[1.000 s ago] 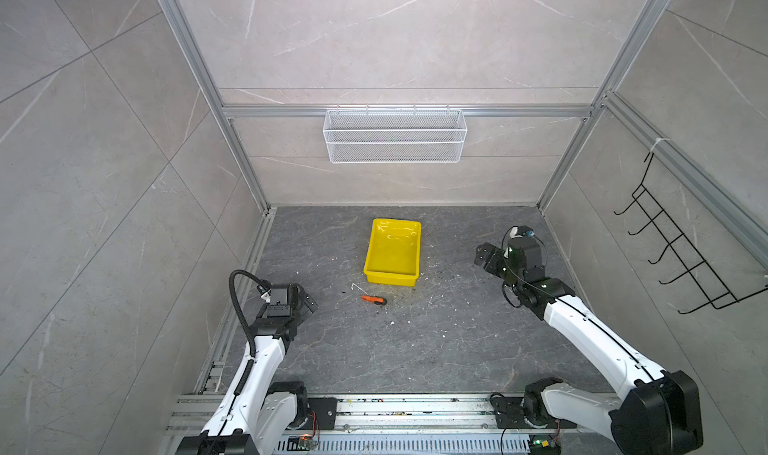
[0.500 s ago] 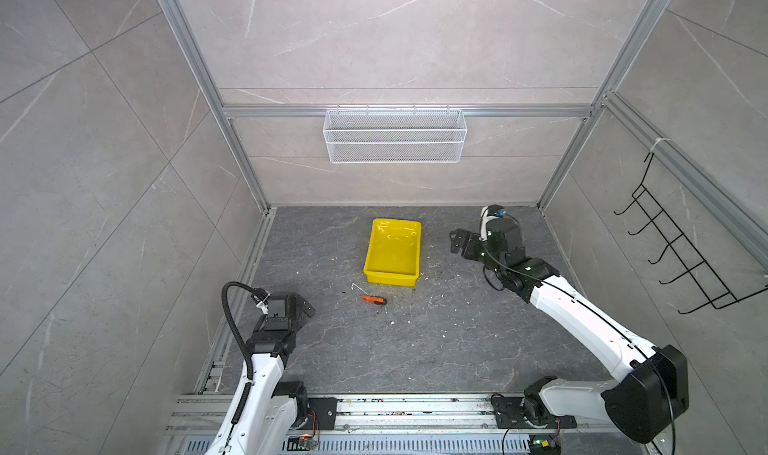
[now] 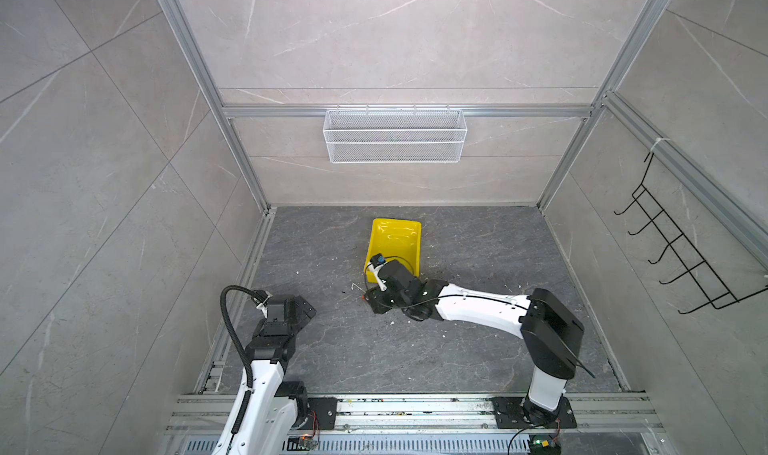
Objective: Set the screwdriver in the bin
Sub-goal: 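Lower the right gripper and close it on the orange screwdriver handle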
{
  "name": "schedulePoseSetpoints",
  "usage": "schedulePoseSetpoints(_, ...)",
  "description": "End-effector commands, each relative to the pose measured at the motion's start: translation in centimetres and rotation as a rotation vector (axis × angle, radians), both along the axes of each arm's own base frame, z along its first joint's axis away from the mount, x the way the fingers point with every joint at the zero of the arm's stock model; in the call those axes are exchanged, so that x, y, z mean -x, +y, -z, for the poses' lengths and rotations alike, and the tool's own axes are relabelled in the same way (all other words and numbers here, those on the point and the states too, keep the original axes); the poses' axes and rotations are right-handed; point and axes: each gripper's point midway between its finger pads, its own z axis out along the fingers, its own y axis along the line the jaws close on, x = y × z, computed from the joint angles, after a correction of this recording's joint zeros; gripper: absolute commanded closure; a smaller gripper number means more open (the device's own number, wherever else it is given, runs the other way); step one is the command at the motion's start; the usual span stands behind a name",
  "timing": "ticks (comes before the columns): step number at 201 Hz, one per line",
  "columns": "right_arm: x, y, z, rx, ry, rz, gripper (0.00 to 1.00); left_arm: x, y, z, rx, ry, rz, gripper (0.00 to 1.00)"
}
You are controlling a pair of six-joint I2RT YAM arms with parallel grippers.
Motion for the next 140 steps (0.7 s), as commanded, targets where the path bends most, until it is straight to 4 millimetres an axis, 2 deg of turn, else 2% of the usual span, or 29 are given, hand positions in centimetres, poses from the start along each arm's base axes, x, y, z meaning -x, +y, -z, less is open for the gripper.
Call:
schedulePoseSetpoints(1, 0.4, 1.9, 0.8, 0.047, -0.012, -0.064, 0.34, -0.5, -0.2, -0.5, 0.012, -0.031, 0.011, 0.01)
schedulePoseSetpoints(43, 0.0, 1.1, 3.6, 0.194, -0.006, -0.095, 0.33, -0.5, -0.3, -0.5, 0.011, -0.044, 0.015, 0.01)
schedulePoseSetpoints(81, -0.5, 1.1, 5.3, 0.27, 0.046, -0.107, 0.37, -0.5, 0.0, -0.8, 0.002, -0.052, 0.006, 0.01)
schedulePoseSetpoints(140, -1.8, 0.3, 6.0, 0.299, 0.031, -0.068, 0.49, -0.7, -0.2, -0.8, 0.004, -0.063, 0.017, 0.01)
